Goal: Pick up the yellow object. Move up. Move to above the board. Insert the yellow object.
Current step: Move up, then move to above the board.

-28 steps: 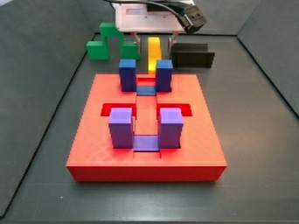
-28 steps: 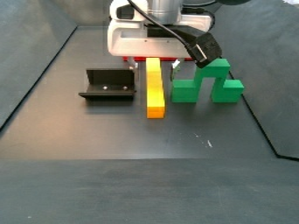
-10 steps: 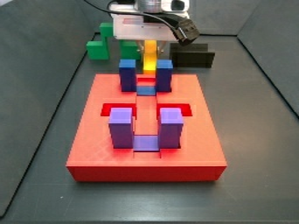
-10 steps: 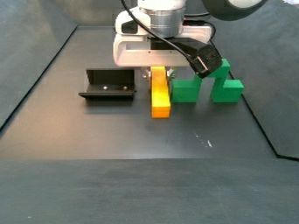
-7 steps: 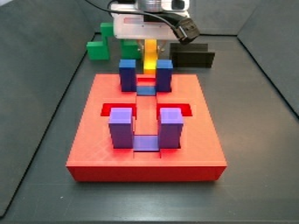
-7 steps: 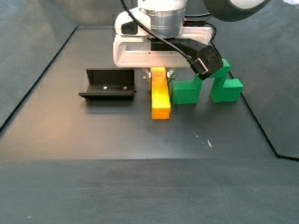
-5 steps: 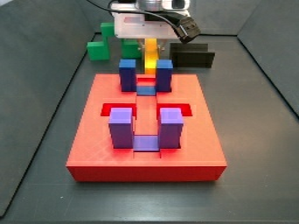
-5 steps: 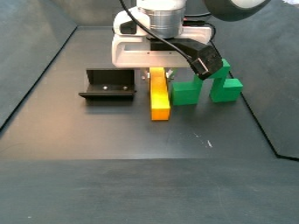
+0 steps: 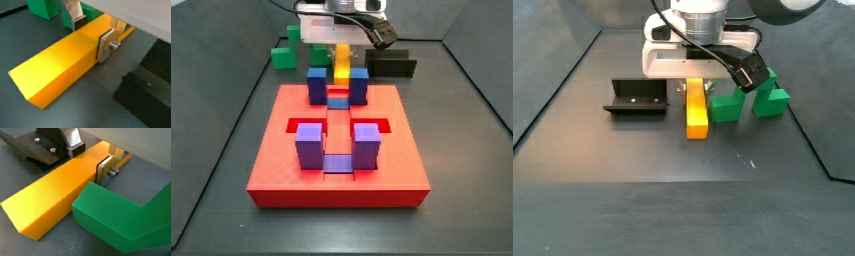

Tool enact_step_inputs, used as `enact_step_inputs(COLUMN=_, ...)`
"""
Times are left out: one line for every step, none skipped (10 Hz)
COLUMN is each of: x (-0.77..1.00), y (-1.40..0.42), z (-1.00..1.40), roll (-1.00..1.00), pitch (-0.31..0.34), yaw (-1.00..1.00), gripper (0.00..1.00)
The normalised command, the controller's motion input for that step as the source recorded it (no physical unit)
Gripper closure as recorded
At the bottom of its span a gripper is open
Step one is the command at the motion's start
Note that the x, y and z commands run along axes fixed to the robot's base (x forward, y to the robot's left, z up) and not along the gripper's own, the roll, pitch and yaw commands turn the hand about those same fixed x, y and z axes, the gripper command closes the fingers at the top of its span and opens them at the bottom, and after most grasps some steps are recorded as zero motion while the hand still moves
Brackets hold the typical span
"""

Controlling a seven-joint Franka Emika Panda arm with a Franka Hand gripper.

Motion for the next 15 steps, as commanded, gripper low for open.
enact_step_inputs(x=0.0, y=0.0, z=0.83, roll=0.0, pitch=0.0, yaw=0.0, gripper=1.0)
enact_step_inputs(x=0.02, y=0.01, z=0.81, roll=0.0, pitch=0.003, yaw=0.01, gripper=1.0)
enact_step_inputs(x=0.0, y=0.0, z=0.54, roll=-0.01, pitch=0.049, yaw=0.02, gripper=1.0)
enact_step_inputs(x=0.03, y=0.0, z=0.26, roll=-0.01, pitch=0.032, yaw=0.01, gripper=1.0)
enact_step_inputs(x=0.0, y=0.0, z=1.4, roll=0.0, pitch=0.0, yaw=0.0, gripper=1.0)
enact_step_inputs(x=-0.02, y=0.0, z=1.4, roll=0.0, pitch=0.026, yaw=0.0, gripper=1.0)
enact_step_inputs(x=-0.03, y=0.0, z=1.4, roll=-0.01, pitch=0.018, yaw=0.0, gripper=1.0)
enact_step_inputs(x=-0.02, y=0.0, z=1.4, roll=-0.02, pitch=-0.009, yaw=0.0, gripper=1.0)
enact_step_inputs(x=0.0, y=0.0, z=1.4, roll=-0.03, pitch=0.035, yaw=0.0, gripper=1.0)
enact_step_inputs(x=0.0, y=0.0, z=1.4, roll=-0.04, pitch=0.049, yaw=0.0, gripper=1.0)
enact_step_inputs(x=0.02, y=0.0, z=1.4, roll=-0.05, pitch=0.044, yaw=0.0, gripper=1.0)
enact_step_inputs(x=0.03, y=0.0, z=0.84, roll=-0.06, pitch=0.052, yaw=0.0, gripper=1.0)
enact_step_inputs(x=0.04, y=0.0, z=0.37, roll=-0.06, pitch=0.052, yaw=-0.01, gripper=1.0)
enact_step_inputs(x=0.05, y=0.01, z=0.24, roll=-0.06, pitch=0.045, yaw=0.0, gripper=1.0)
enact_step_inputs(x=-0.06, y=-1.4, z=0.24, roll=0.04, pitch=0.247, yaw=-0.06, gripper=1.0)
